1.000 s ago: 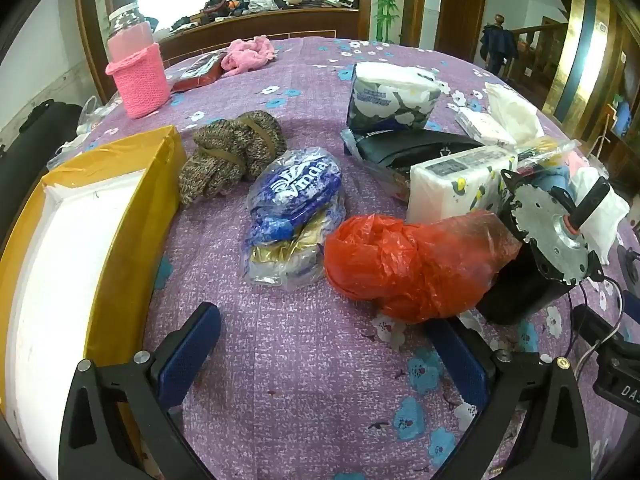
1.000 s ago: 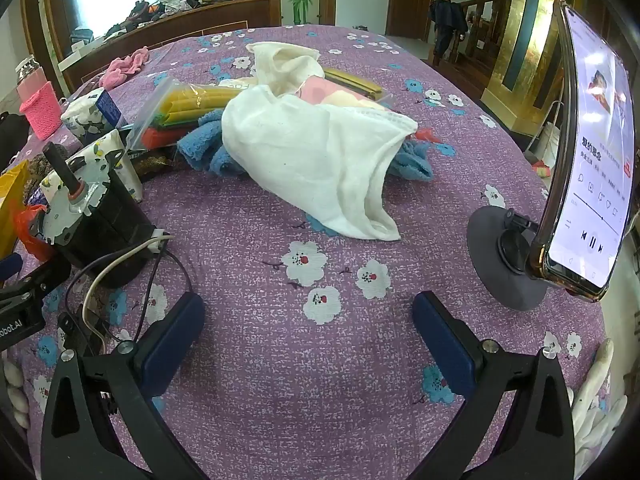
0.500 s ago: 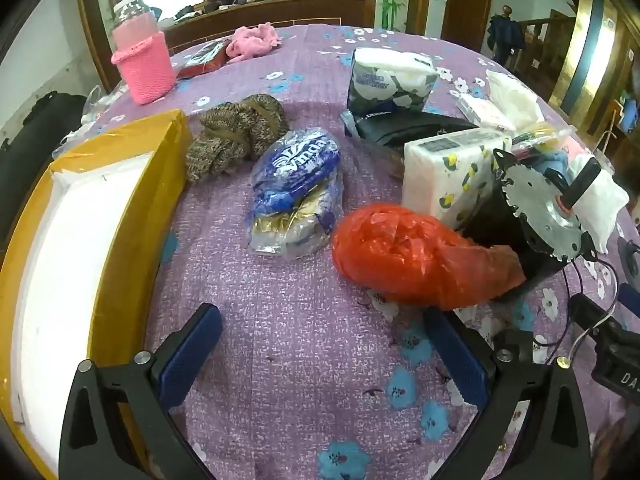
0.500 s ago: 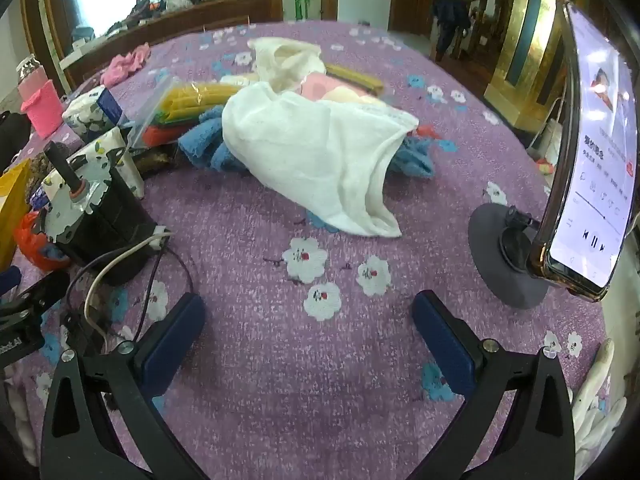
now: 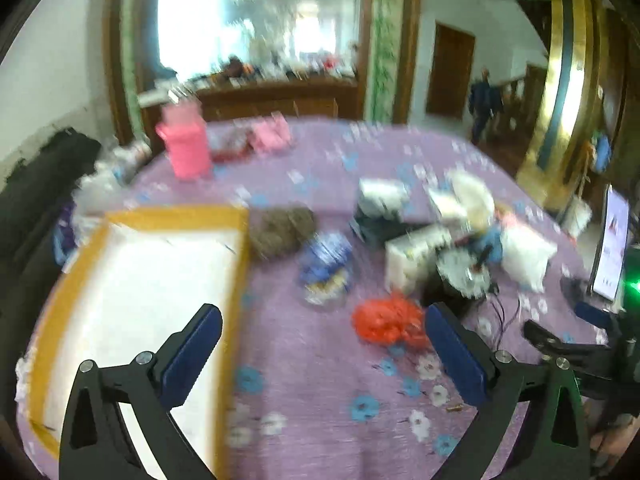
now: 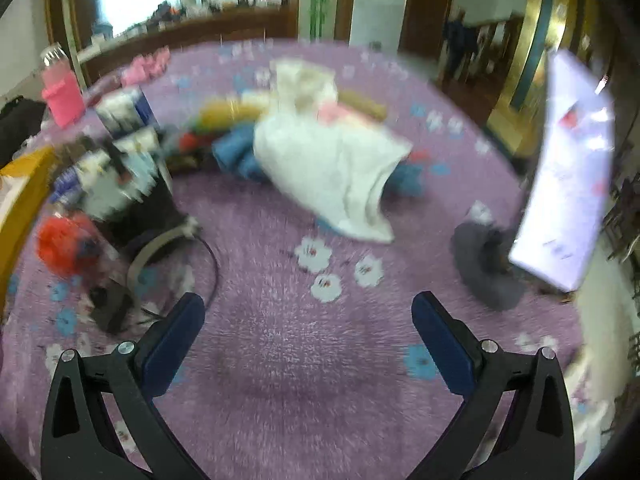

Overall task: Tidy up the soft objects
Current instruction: 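Move the left gripper toward the red plastic bag, then close the left gripper on the red bag while the right gripper reaches the white cloth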

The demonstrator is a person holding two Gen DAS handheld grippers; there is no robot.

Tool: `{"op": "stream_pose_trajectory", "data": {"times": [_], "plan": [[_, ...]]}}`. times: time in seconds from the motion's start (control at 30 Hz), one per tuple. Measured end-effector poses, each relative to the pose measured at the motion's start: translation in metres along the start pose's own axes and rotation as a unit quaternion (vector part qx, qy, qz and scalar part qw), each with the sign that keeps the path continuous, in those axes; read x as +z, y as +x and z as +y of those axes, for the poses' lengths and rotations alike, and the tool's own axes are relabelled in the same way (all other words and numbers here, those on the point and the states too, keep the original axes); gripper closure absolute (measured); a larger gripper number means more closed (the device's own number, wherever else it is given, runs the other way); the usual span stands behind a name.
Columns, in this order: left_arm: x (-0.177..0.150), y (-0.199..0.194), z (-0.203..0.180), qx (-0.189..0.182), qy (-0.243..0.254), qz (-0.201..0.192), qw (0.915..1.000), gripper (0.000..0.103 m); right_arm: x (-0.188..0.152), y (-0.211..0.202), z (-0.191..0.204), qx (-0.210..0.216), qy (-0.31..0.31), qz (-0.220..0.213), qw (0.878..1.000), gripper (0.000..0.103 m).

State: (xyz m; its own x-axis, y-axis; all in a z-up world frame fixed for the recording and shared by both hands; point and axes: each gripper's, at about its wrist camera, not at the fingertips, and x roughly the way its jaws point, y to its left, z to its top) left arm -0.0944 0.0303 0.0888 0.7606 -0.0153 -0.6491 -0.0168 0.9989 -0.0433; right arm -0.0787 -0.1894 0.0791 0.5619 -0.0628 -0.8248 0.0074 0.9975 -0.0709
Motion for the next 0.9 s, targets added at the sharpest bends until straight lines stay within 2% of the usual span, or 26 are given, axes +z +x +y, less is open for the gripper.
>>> {"op": "stream_pose_trajectory", "data": {"times": [0.07, 0.13, 0.17, 0.2, 0.3, 0.4, 0.5, 0.6, 0.67, 0.7, 0.73, 0.8, 0.9], "plan": [[-0.003, -0.018, 0.009, 0.009, 0.002, -0.017, 0.9998, 0.001, 0.001, -0.025, -0.001, 0.006, 0.006, -0.047, 0.999, 0.000], [-0.006, -0.024, 0.018, 0.019, 0.000, -0.008, 0.9998, 0.001, 0.003, -0.053, -0.003, 0.019, 0.022, -0.115, 0.993, 0.000], [-0.010, -0.025, 0.019, 0.020, -0.003, -0.005, 0.9998, 0.001, 0.005, -0.062, -0.004, 0.023, 0.027, -0.140, 0.990, 0.000], [-0.013, -0.026, 0.021, 0.018, -0.005, -0.002, 0.9998, 0.001, 0.008, -0.065, -0.004, 0.027, 0.027, -0.146, 0.989, 0.000], [-0.016, -0.022, 0.017, 0.013, -0.004, 0.019, 0.9997, 0.001, 0.027, -0.047, 0.000, 0.061, 0.031, -0.107, 0.992, 0.000], [-0.011, -0.011, 0.013, -0.003, -0.002, 0.045, 0.9990, 0.001, 0.029, -0.025, -0.001, 0.078, 0.046, -0.089, 0.992, 0.000], [-0.004, -0.009, 0.003, -0.008, 0.018, 0.043, 0.9989, 0.001, 0.023, -0.014, -0.002, 0.075, 0.043, -0.093, 0.992, 0.000], [0.000, -0.003, -0.008, -0.037, 0.034, 0.045, 0.9978, 0.002, 0.020, -0.011, -0.005, 0.063, 0.045, -0.101, 0.992, 0.000], [0.004, 0.007, -0.014, -0.043, 0.047, 0.057, 0.9964, 0.014, 0.021, -0.014, -0.011, 0.065, 0.058, -0.111, 0.990, 0.000], [0.006, 0.013, -0.018, -0.046, 0.056, 0.062, 0.9954, 0.030, 0.021, -0.015, -0.014, 0.064, 0.062, -0.115, 0.989, 0.000], [0.008, 0.021, -0.023, -0.054, 0.064, 0.069, 0.9941, 0.040, 0.020, -0.016, -0.017, 0.064, 0.064, -0.116, 0.989, 0.000], [0.013, 0.038, -0.028, -0.081, 0.079, 0.094, 0.9891, 0.044, 0.021, -0.014, -0.018, 0.071, 0.067, -0.113, 0.989, 0.000], [0.019, 0.056, -0.029, -0.092, 0.090, 0.112, 0.9854, 0.046, 0.021, -0.014, -0.020, 0.078, 0.068, -0.111, 0.988, 0.000]]}}
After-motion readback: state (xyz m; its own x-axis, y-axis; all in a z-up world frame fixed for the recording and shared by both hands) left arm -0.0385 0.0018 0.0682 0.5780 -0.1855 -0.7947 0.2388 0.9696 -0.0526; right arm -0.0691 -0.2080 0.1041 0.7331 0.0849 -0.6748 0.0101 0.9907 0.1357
